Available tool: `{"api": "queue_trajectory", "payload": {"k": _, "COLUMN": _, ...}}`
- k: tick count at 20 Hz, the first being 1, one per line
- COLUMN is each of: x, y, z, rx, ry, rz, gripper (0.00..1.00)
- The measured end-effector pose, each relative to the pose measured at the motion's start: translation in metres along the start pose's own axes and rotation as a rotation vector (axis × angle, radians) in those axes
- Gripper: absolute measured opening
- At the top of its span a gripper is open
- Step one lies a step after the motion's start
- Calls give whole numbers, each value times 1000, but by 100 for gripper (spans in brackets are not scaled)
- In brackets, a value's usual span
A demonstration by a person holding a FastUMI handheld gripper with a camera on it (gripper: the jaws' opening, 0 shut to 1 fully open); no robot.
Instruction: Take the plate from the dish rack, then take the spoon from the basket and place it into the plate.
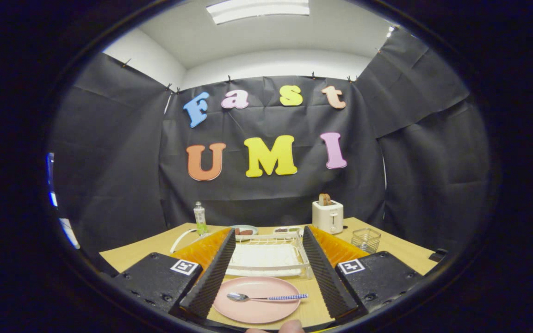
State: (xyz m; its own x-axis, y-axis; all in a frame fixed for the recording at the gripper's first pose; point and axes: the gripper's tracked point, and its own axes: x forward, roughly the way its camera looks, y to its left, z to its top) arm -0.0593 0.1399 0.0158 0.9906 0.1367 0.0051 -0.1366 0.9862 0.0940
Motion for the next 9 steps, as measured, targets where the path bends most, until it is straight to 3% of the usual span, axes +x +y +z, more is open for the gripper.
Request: {"api": "queue_trajectory", "payload": {"k": 9, "x": -6, "y": 14, "z": 8, "rx": -31, "ry": -15, "rz": 24, "gripper": 94}}
